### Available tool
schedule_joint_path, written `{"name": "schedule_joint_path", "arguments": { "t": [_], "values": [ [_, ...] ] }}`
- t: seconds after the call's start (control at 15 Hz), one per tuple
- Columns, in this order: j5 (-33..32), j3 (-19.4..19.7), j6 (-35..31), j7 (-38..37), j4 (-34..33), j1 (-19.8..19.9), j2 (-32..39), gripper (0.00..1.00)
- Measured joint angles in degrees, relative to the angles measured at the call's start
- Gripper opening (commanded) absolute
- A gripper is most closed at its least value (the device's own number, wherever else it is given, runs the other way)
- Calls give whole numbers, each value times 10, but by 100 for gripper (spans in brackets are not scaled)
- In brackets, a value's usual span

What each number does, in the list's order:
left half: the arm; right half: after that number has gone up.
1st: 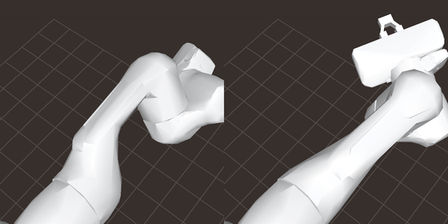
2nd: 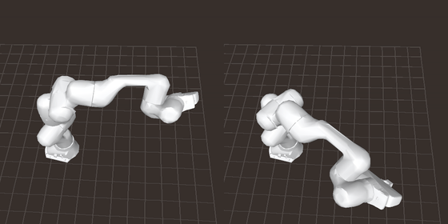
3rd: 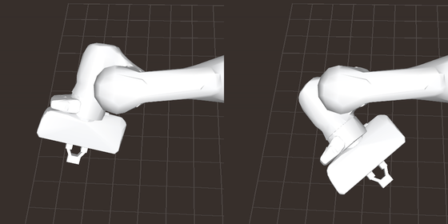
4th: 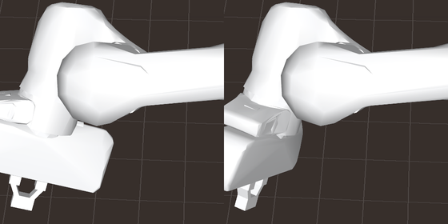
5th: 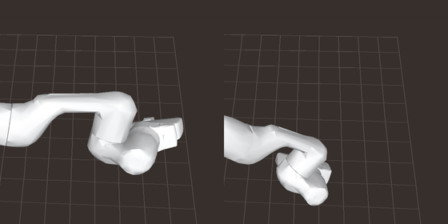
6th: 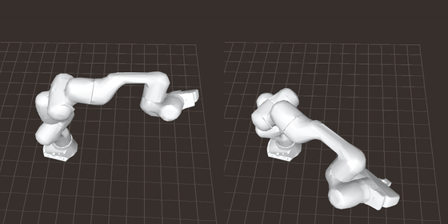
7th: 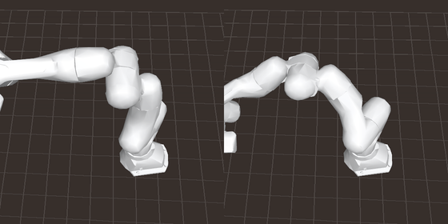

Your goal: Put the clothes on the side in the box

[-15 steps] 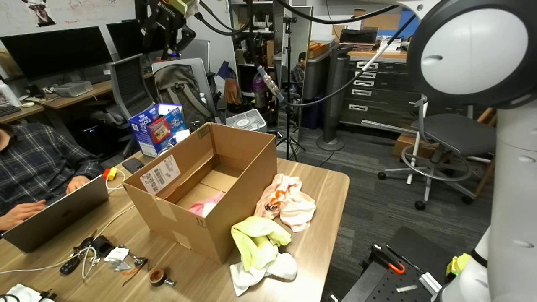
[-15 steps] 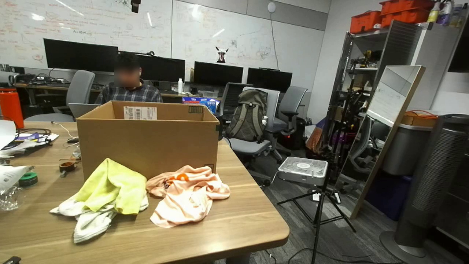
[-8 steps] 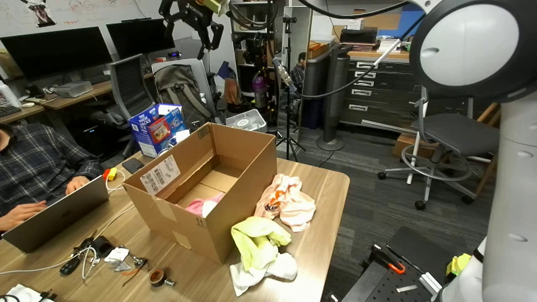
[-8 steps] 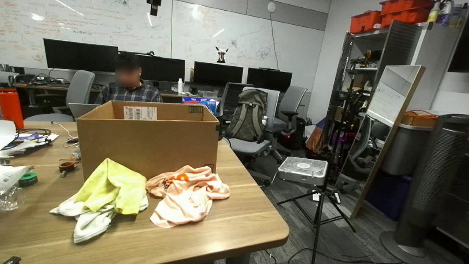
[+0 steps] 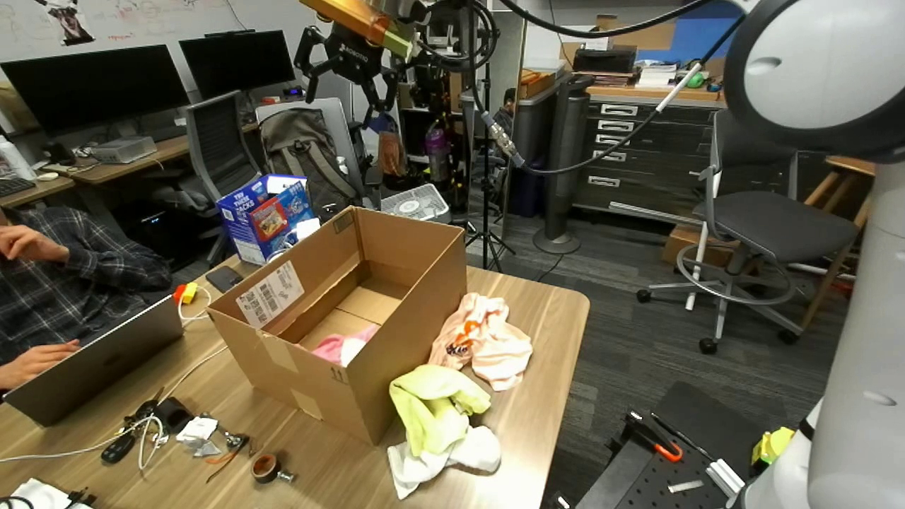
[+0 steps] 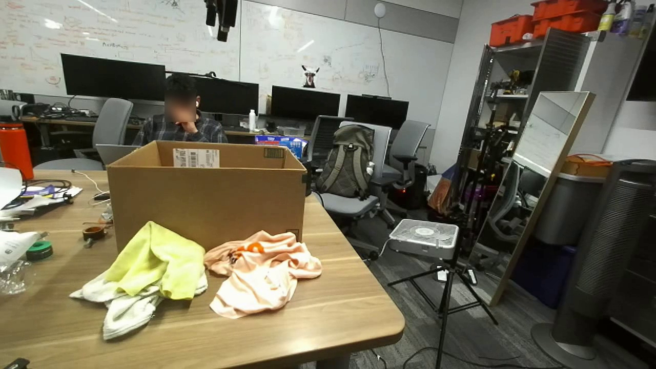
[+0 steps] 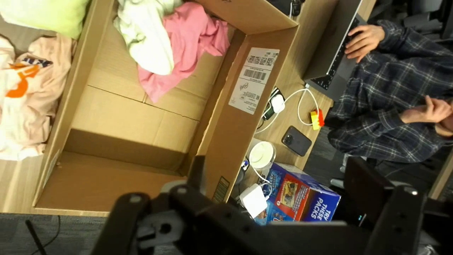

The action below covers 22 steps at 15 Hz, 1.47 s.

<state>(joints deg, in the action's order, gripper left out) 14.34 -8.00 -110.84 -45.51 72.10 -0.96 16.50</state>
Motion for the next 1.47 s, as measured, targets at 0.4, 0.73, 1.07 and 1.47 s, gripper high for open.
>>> {"name": "schedule_joint_path", "arguments": {
  "t": [0.4,0.73,1.07,1.47],
  "values": [
    [22,1,27,95,117,31,-82,100],
    [-7,36,99,162,212,31,-152,100],
    [-88,44,121,199,306,30,-203,100],
    [-161,44,125,231,406,28,-243,100]
  ]
}}
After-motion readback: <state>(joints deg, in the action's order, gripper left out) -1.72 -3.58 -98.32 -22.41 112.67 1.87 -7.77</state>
